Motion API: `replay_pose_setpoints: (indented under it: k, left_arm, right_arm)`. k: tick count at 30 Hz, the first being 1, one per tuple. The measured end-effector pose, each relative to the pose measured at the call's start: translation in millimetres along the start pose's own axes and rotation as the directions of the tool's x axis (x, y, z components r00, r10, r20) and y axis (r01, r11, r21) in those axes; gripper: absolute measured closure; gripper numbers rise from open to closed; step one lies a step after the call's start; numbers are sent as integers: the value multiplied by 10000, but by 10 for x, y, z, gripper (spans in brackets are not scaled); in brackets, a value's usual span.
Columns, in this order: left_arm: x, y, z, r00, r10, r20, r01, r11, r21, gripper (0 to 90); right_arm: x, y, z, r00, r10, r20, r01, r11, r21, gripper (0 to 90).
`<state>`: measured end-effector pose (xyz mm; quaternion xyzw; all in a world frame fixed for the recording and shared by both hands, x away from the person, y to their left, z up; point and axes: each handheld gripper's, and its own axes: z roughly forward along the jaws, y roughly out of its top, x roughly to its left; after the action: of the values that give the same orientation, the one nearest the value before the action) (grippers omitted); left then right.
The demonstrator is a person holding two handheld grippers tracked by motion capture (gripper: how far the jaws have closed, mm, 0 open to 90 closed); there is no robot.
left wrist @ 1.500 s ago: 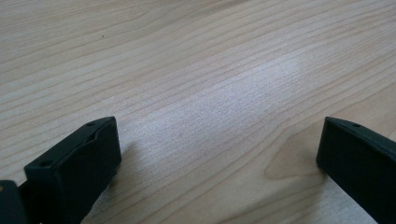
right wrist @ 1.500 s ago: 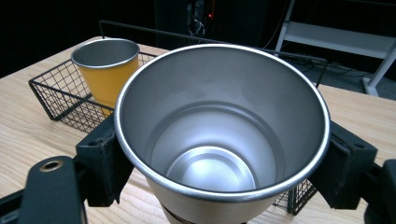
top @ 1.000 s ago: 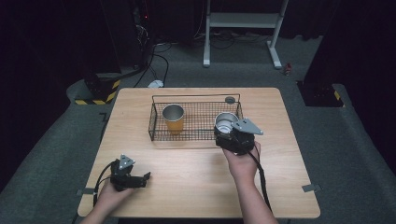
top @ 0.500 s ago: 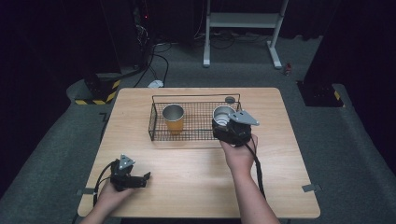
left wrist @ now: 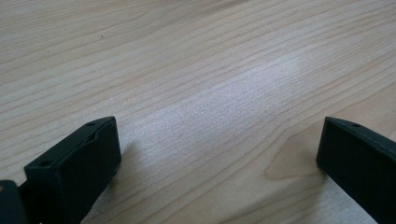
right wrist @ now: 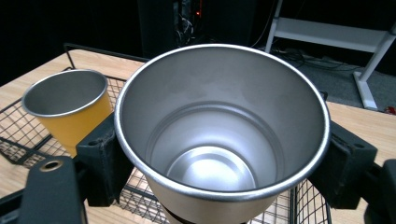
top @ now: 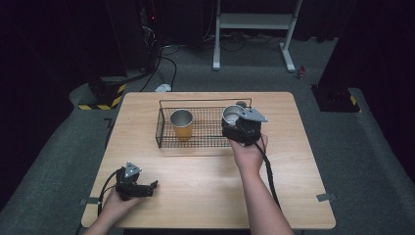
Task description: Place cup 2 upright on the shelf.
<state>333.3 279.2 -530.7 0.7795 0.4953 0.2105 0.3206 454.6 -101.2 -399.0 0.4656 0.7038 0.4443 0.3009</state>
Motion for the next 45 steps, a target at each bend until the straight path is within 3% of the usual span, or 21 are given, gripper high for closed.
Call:
replay_pose_setpoints:
  k: [16, 37, 45]
  left_arm:
    - [-1, 0, 2, 10000, -23, 36, 23, 10000, -4, 1]
    - [1, 2, 5, 10000, -48, 75, 48, 10000, -27, 3]
    - [-1, 2, 7, 9999, -92, 75, 92, 9999, -59, 4]
  right_arm:
    - [-35, 81, 316, 9991, 257, 339, -273, 9984, 486, 185]
    - [-35, 48, 688, 9973, 282, 673, -368, 9906, 1316, 185]
    - [-70, -13, 784, 9957, 493, 779, -616, 9844, 1649, 185]
